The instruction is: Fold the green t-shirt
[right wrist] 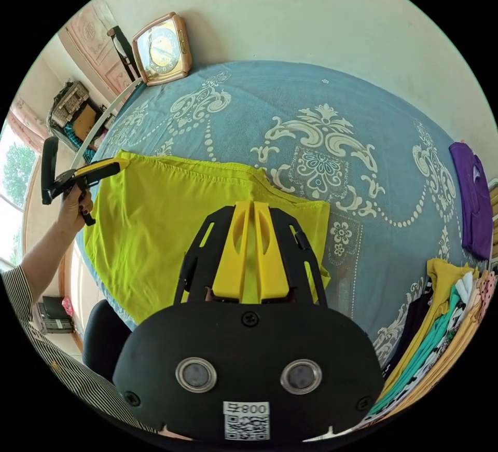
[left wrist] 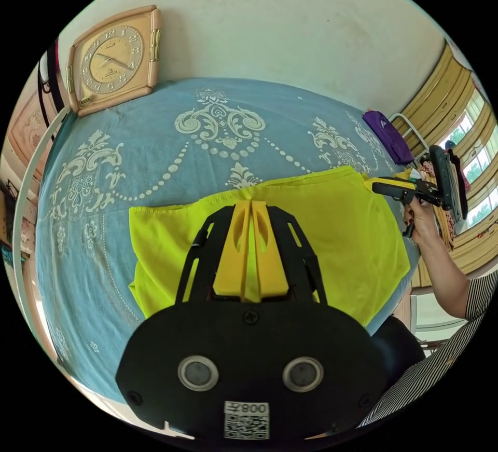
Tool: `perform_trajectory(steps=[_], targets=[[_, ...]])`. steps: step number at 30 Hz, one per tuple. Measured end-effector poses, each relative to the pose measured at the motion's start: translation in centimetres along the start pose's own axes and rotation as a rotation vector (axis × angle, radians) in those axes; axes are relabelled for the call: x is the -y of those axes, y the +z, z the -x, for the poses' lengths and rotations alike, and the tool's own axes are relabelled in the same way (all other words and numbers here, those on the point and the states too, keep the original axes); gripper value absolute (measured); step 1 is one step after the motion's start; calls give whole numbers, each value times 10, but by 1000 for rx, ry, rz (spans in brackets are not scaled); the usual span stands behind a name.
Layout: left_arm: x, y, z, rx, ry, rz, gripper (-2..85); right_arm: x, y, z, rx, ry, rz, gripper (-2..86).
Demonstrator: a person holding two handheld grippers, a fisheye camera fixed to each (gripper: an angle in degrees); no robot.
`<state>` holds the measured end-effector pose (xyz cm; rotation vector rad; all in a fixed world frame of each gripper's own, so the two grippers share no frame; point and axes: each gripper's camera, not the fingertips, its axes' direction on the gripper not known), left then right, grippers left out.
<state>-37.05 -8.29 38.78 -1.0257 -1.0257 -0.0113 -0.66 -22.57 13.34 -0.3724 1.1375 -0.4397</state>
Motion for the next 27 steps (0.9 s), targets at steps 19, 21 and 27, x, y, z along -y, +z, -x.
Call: perform_trajectory(steps=[19, 21, 27], targets=[[-9, -7, -7, -13, 1, -29, 4, -30, -14, -13, 15, 62, -14, 3], [-11, -7, -7, -12, 4, -37, 4, -32, -12, -14, 21, 61, -6, 3], [-16, -9, -2, -7, 0, -68, 3, -43, -24, -17, 32, 79, -73, 2]])
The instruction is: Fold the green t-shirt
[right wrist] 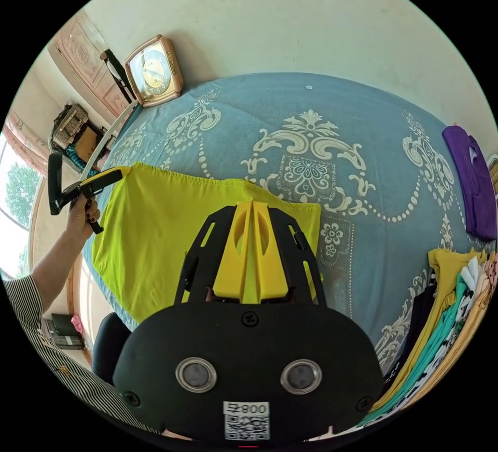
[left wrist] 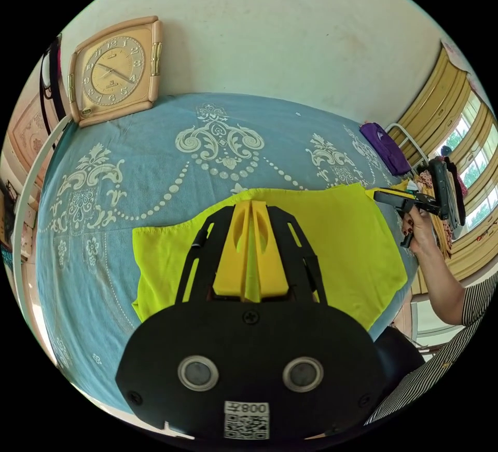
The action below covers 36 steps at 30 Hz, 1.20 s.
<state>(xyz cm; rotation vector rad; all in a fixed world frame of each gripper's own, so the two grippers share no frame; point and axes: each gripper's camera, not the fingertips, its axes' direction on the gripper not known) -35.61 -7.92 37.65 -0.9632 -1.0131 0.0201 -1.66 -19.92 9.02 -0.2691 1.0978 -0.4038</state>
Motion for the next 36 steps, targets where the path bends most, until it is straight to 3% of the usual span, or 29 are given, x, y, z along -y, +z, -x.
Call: perform_trajectory(steps=[9, 17, 21, 25, 36], targets=[[-11, 41, 21, 16, -27, 125, 9, -3, 50, -14, -34, 35, 117, 4], [-50, -4, 58, 21, -45, -18, 19, -32, 37, -18, -54, 59, 28, 3], [-66, 9, 88, 111, -125, 80, 12, -49, 39, -16, -60, 53, 17, 1], [-77, 34, 117, 189, -175, 170, 5, -56, 78, -25, -110, 70, 123, -2], [-116, 19, 129, 96, -169, 17, 2, -86, 74, -43, -40, 109, 15, -2]])
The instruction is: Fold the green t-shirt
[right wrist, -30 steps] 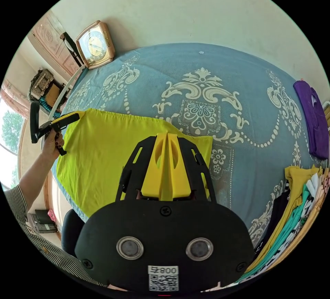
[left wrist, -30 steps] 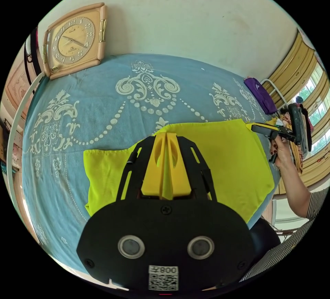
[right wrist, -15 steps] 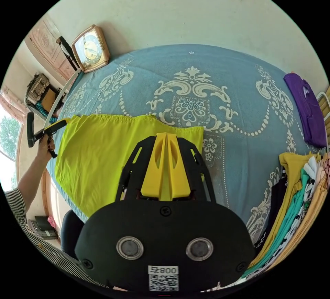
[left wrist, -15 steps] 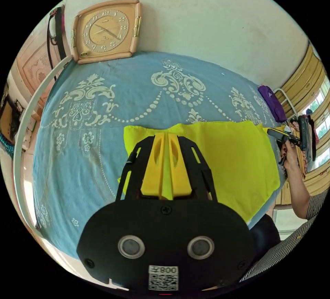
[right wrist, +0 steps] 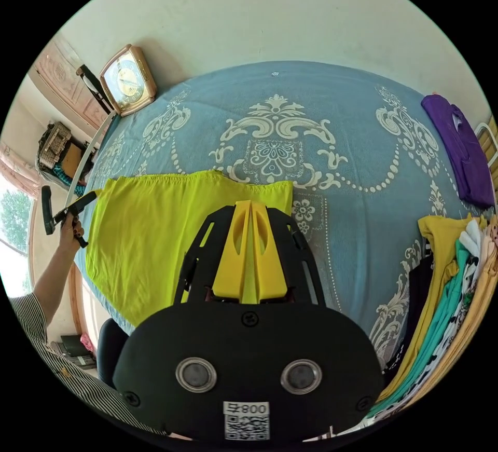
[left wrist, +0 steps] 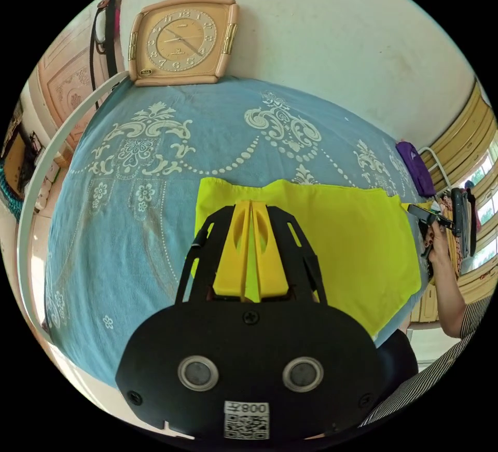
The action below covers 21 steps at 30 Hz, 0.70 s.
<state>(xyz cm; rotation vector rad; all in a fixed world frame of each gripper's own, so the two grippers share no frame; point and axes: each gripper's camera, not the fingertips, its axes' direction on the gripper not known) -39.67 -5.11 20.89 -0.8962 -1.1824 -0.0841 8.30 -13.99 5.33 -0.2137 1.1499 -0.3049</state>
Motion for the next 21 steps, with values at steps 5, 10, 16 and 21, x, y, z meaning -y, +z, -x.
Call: perform_trajectory(steps=[5, 10, 16, 21], targets=[[-27, 37, 0, 18, 80, 147, 3, -15, 45, -17, -42, 1, 129, -2], [-39, 28, 21, -70, 13, 67, 6, -27, 30, -26, -51, -35, 78, -1], [-104, -1, 46, -99, -24, 57, 33, -124, 8, -71, 132, 37, 129, 13], [-170, -11, 101, -151, -256, 90, 73, -215, 15, -111, 388, 202, 165, 57]])
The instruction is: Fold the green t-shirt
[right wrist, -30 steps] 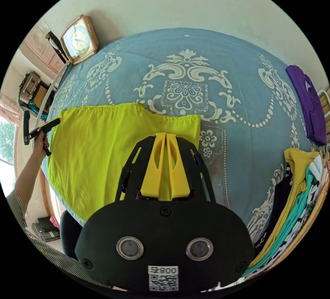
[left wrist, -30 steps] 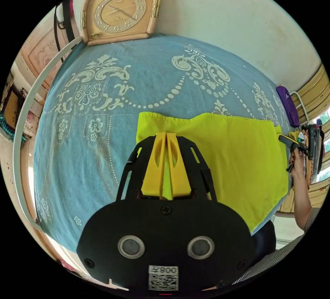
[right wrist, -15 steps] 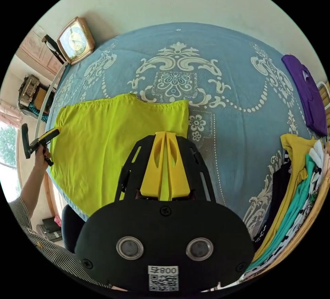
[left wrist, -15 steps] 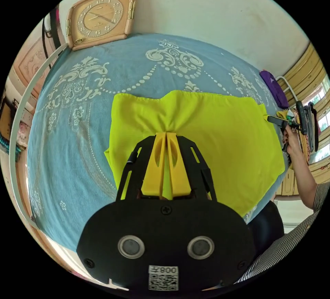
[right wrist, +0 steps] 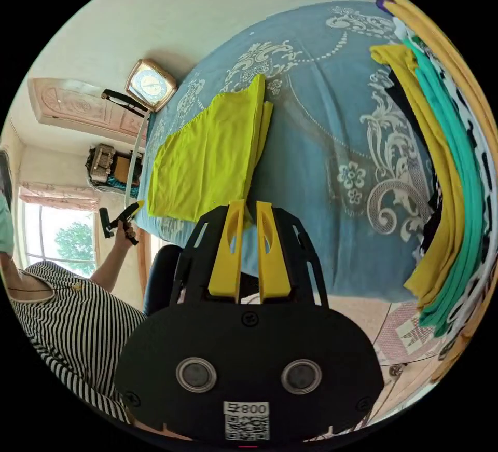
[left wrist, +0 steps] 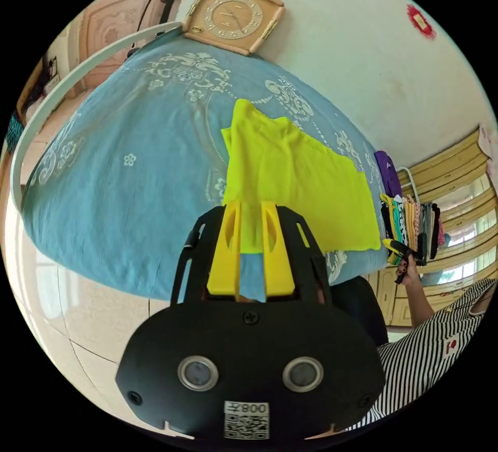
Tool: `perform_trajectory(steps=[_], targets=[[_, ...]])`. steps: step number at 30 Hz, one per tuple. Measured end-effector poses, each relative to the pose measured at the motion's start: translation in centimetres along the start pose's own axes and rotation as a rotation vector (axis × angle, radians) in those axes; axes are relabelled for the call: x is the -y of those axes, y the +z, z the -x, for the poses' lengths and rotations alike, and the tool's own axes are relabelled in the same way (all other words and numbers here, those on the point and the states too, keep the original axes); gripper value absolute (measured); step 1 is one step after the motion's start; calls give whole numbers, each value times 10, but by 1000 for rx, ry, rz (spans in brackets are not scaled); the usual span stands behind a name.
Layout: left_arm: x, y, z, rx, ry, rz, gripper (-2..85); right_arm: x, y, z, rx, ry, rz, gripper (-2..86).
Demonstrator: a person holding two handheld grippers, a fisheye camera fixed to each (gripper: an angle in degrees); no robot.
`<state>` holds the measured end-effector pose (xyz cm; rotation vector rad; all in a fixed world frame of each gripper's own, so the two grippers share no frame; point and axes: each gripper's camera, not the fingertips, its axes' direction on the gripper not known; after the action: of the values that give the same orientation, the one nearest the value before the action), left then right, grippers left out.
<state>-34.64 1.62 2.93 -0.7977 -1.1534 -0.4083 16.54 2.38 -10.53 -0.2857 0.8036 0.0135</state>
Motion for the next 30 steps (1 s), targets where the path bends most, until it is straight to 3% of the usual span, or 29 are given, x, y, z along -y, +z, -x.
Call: perform_trajectory(steps=[3, 10, 19, 30], targets=[[-18, 3, 36, -53, -127, 9, 87, -26, 14, -24, 172, 29, 2, 72], [-23, 41, 50, -147, -82, 100, 99, -36, 50, -37, 42, -31, 35, 81], [-31, 84, 46, -159, -51, 161, 66, -30, 83, -52, 63, -53, -29, 81], [-46, 105, 17, -179, 23, 137, 16, -5, 105, -48, 78, -187, 65, 15]])
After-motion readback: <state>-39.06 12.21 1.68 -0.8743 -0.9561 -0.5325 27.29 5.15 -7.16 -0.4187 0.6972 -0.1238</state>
